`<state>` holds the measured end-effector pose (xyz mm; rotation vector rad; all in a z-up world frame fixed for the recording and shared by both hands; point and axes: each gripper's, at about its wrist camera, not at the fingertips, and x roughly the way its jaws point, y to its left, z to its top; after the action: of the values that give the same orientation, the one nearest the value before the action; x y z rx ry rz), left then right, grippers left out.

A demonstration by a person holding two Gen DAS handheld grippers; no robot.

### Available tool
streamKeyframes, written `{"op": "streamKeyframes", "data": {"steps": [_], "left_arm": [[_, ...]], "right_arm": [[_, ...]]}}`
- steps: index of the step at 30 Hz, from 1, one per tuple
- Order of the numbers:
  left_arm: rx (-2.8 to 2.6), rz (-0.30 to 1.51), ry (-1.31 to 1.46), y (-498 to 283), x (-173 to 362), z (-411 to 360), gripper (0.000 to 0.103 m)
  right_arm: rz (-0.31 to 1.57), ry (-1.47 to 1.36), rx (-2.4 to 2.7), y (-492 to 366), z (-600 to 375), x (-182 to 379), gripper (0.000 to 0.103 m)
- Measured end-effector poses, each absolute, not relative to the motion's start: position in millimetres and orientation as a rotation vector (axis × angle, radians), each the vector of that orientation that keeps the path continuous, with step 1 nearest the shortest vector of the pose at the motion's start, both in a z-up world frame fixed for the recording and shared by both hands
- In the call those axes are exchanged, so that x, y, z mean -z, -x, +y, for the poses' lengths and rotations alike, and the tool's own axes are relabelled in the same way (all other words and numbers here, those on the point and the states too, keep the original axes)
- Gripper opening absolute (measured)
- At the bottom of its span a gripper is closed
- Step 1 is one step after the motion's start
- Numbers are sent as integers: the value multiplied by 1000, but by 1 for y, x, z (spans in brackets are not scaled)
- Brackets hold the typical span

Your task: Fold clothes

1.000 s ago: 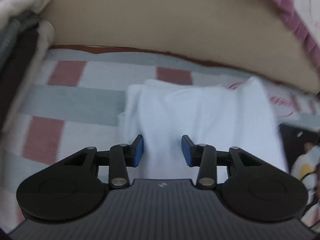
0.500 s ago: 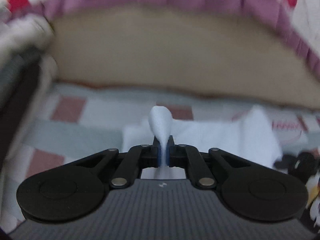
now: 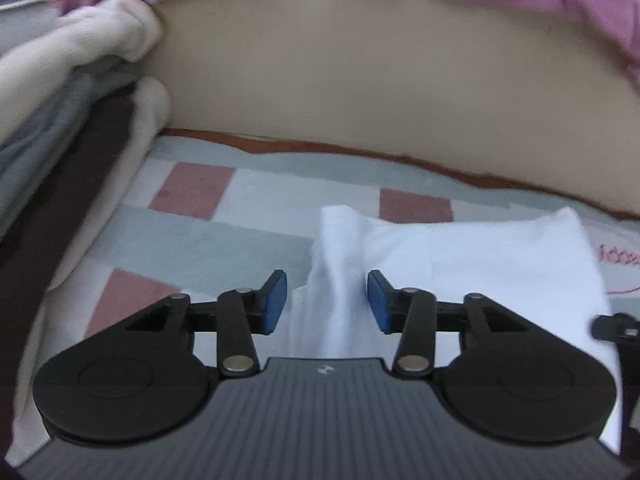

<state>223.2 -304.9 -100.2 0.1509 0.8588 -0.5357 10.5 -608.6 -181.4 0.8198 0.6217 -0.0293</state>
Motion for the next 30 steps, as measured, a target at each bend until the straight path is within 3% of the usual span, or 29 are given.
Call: {"op": "streamKeyframes", "data": {"steps": [1, 6, 12, 15, 20, 27, 30], "left_arm": [[570, 850, -130, -214, 94, -295, 44], [708, 883, -91, -168, 82, -253, 44], [562, 937, -372, -126, 114, -238, 51], [519, 921, -351, -123, 111, -234, 52], [490, 899, -378, -118, 103, -229, 52], [621, 1178, 12, -114, 121, -184, 54], [628, 1165, 3, -102, 127, -178, 56]], "right_arm": [[623, -806, 42, -11, -608, 181, 29], [637, -793, 62, -11, -609, 180, 28], [662, -887, 37, -7, -611, 181, 45], [695, -1015, -71, -2, -607, 191, 56], [753, -1090, -117, 19, -583, 190, 57], [859, -1149, -102, 57, -532, 188, 58], [909, -1224, -147, 77, -506, 194, 58]]}}
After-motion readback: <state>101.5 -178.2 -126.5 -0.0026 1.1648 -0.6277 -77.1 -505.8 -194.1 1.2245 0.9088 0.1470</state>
